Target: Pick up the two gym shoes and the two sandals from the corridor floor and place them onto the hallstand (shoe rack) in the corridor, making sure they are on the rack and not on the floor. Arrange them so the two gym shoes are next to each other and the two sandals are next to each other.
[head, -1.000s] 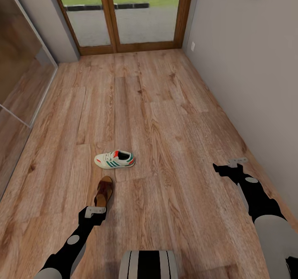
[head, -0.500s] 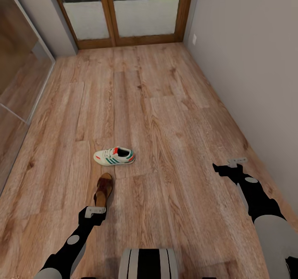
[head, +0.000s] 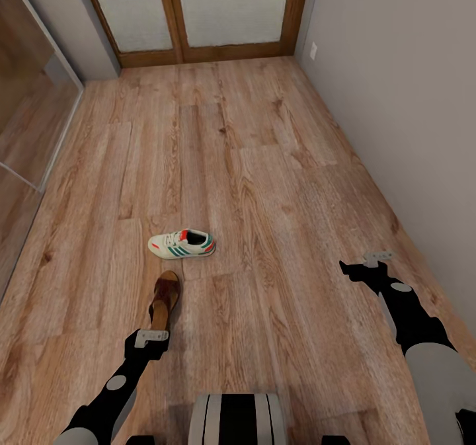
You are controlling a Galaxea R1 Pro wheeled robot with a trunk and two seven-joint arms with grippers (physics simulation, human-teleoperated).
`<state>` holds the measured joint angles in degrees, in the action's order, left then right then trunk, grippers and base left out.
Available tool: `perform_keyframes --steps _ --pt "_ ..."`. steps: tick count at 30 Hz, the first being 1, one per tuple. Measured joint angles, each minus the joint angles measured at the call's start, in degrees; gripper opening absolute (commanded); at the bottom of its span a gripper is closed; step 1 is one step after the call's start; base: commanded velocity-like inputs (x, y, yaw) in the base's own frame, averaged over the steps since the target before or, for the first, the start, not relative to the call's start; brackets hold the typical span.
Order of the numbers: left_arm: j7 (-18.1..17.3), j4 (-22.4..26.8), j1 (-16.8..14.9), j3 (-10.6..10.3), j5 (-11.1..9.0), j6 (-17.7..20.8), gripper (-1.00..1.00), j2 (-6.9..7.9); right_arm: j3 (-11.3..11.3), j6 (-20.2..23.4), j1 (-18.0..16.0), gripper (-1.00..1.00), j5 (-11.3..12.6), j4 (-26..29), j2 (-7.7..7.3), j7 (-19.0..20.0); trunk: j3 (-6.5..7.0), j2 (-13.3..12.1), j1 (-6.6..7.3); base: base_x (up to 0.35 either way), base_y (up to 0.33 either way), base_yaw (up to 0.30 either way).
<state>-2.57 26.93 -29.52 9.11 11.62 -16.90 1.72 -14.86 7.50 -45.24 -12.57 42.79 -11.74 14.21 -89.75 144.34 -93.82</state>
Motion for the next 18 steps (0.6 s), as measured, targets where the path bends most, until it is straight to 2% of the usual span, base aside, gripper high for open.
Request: perform_keyframes --steps 5,12,18 --pt "0.02 0.0 0.01 0.0 -0.04 0.0 1.0 0.0 0.0 0.0 0.0 1.0 0.04 0.05 0.0 0.0 -0.11 0.0 0.0 0.0 0.0 0.0" --pt "0.03 0.0 0.02 0.0 -0.06 -0.05 1.0 0.0 0.0 0.0 0.0 1.0 0.04 0.04 0.0 0.0 -2.18 0.09 -0.19 0.0 0.0 0.0" --pt "-0.02 0.0 0.02 0.0 -0.03 -0.04 1.0 0.0 0.0 0.0 0.0 1.0 0.0 0.04 0.0 0.0 -2.53 0.09 -0.18 0.0 0.0 0.0"
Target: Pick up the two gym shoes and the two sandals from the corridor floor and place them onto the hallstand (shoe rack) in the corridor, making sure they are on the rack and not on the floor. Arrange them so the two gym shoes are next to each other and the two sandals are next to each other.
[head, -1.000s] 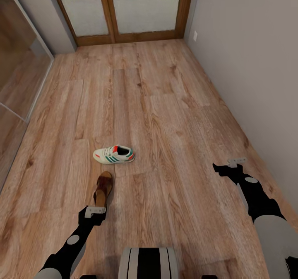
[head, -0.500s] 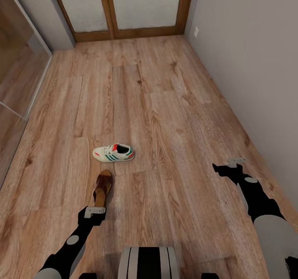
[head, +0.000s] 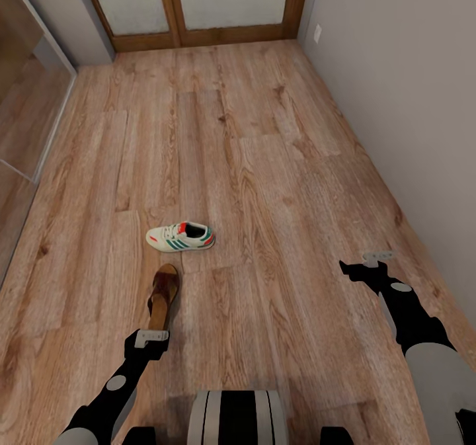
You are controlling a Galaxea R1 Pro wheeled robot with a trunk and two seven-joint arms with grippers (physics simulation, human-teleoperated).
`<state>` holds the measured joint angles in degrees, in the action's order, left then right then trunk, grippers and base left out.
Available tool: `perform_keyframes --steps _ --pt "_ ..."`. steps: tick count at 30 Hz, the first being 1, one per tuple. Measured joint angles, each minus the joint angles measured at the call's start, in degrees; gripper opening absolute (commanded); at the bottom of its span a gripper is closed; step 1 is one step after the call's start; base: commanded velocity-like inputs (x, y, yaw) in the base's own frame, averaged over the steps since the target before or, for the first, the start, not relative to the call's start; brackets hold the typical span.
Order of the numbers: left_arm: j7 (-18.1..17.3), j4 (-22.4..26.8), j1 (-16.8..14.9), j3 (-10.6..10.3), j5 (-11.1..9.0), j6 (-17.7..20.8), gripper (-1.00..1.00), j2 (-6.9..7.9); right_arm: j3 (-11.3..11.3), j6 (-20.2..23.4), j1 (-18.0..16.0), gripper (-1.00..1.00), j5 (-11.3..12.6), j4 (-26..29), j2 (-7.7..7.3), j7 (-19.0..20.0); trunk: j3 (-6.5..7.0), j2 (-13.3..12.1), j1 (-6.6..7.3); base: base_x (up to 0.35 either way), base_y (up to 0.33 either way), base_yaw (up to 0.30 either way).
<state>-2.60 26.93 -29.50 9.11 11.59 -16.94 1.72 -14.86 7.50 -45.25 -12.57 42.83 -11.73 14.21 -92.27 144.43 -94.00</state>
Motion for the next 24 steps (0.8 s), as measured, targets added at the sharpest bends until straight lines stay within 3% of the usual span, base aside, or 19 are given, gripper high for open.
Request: perform_keyframes --steps 24 --pt "0.02 0.0 0.0 0.0 0.03 0.01 1.0 0.0 0.0 0.0 0.0 1.0 0.03 -0.05 0.0 0.0 -0.08 0.0 0.0 0.037 0.005 0.0"
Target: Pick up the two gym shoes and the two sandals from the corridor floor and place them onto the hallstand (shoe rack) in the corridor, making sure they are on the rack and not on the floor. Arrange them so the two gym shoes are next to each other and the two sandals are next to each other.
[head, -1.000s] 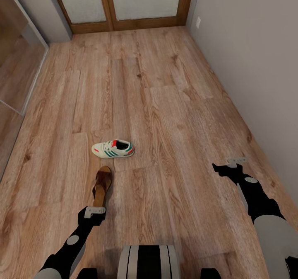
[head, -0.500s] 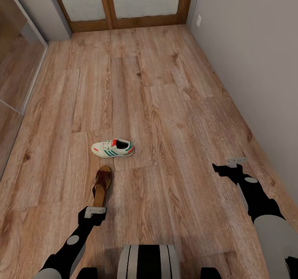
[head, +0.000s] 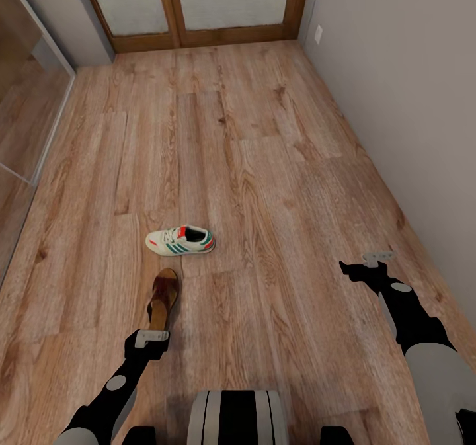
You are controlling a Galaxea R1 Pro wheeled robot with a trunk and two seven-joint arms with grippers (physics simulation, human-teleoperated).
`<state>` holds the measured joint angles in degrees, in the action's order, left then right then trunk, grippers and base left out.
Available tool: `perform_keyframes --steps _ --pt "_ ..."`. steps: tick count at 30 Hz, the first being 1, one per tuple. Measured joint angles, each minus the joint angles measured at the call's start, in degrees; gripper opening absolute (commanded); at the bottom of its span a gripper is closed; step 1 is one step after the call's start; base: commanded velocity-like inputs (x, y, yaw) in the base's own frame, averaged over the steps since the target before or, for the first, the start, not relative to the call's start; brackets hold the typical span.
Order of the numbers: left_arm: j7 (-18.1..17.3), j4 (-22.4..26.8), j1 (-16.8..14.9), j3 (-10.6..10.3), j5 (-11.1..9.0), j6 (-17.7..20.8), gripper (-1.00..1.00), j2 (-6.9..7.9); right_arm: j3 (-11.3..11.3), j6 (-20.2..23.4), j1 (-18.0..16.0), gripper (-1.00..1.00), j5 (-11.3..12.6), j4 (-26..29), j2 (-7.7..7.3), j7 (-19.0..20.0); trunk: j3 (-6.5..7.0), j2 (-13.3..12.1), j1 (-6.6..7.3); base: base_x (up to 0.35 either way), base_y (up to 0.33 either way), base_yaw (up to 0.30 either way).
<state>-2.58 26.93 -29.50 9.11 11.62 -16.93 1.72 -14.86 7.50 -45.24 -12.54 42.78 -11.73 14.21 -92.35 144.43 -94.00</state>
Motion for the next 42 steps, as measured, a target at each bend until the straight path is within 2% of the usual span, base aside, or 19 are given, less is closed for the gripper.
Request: perform_keyframes --steps 14,24,42 --pt "-0.04 0.0 0.0 0.01 0.0 0.03 1.0 0.0 0.0 0.0 0.0 1.0 0.02 0.0 0.0 0.0 0.0 0.0 0.0 0.002 0.0 0.0" --pt "-0.04 0.0 0.0 0.0 0.0 0.03 1.0 0.0 0.0 0.0 0.0 1.0 0.02 0.02 0.0 0.0 -2.44 0.13 -0.26 0.0 0.0 -0.021" --pt "-0.05 0.0 0.0 0.0 0.0 0.03 1.0 0.0 0.0 0.0 0.0 1.0 0.02 0.05 0.0 0.0 -2.58 0.13 -0.25 0.013 0.0 -0.003"
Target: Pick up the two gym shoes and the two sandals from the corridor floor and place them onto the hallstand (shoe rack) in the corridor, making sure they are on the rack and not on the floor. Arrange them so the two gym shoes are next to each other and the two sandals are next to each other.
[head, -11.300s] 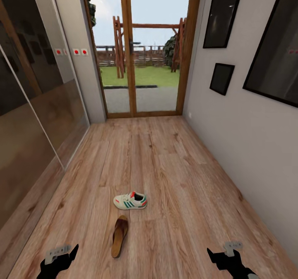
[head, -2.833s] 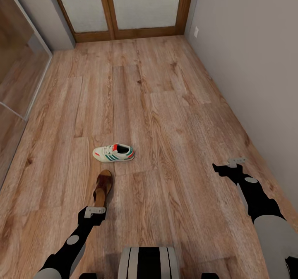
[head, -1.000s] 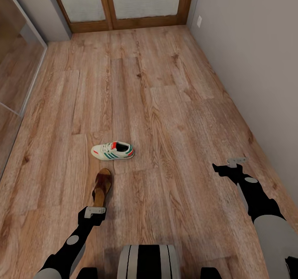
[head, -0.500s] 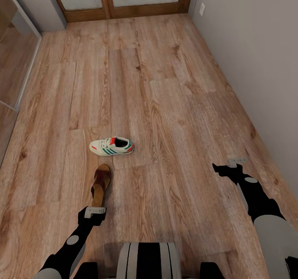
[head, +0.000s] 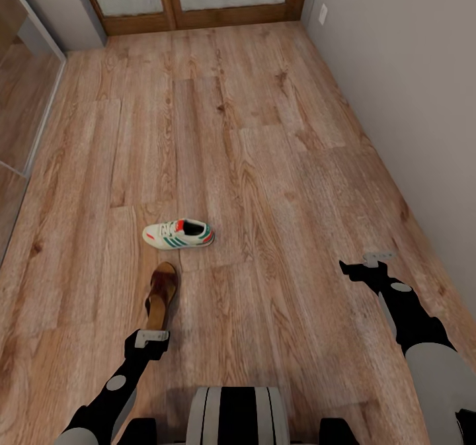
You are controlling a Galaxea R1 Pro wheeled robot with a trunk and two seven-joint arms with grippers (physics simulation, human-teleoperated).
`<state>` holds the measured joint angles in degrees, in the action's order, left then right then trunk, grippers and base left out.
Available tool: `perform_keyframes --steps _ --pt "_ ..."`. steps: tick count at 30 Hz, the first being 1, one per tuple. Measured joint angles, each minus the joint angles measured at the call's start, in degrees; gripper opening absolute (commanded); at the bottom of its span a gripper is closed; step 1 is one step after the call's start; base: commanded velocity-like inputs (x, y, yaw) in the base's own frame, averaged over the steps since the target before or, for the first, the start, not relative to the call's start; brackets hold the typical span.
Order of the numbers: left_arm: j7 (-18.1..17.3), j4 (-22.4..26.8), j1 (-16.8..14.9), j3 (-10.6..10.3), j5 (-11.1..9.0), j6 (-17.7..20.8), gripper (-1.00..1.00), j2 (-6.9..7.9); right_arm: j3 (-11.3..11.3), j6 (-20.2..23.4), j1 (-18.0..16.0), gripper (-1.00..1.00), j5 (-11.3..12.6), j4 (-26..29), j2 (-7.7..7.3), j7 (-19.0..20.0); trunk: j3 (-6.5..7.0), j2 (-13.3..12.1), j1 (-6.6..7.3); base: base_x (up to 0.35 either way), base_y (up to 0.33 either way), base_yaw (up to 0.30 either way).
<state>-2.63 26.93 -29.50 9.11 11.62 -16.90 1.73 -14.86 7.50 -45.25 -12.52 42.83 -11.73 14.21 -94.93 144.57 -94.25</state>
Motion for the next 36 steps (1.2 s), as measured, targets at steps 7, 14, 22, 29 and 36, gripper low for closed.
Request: perform_keyframes --steps 7,14,22,29,36 --pt "0.0 0.0 0.0 0.0 0.0 -0.08 1.0 0.0 0.0 0.0 0.0 1.0 -0.01 0.01 0.0 0.0 0.0 0.0 -0.01 0.02 0.0 0.0" --pt "0.0 0.01 0.0 0.0 0.02 -0.09 1.0 0.0 0.0 0.0 0.0 1.0 -0.01 0.01 0.0 0.0 0.0 0.0 -0.01 0.001 0.0 0.0" --pt "-0.03 0.04 0.0 -0.01 -0.08 -0.01 -1.0 0.0 0.0 0.0 0.0 1.0 -0.01 0.01 0.0 0.0 0.0 0.0 -0.01 0.0 0.0 0.0" --pt "-0.1 0.07 0.0 -0.01 -0.32 -0.15 -1.0 0.0 0.0 0.0 0.0 1.0 -0.01 0.04 0.0 0.0 0.0 0.0 -0.01 0.0 0.0 0.0" --pt "-0.1 0.07 0.0 -0.01 -0.32 -0.17 -1.0 0.0 0.0 0.0 0.0 1.0 -0.06 0.04 0.0 0.0 0.0 0.0 -0.01 0.0 0.0 0.0"
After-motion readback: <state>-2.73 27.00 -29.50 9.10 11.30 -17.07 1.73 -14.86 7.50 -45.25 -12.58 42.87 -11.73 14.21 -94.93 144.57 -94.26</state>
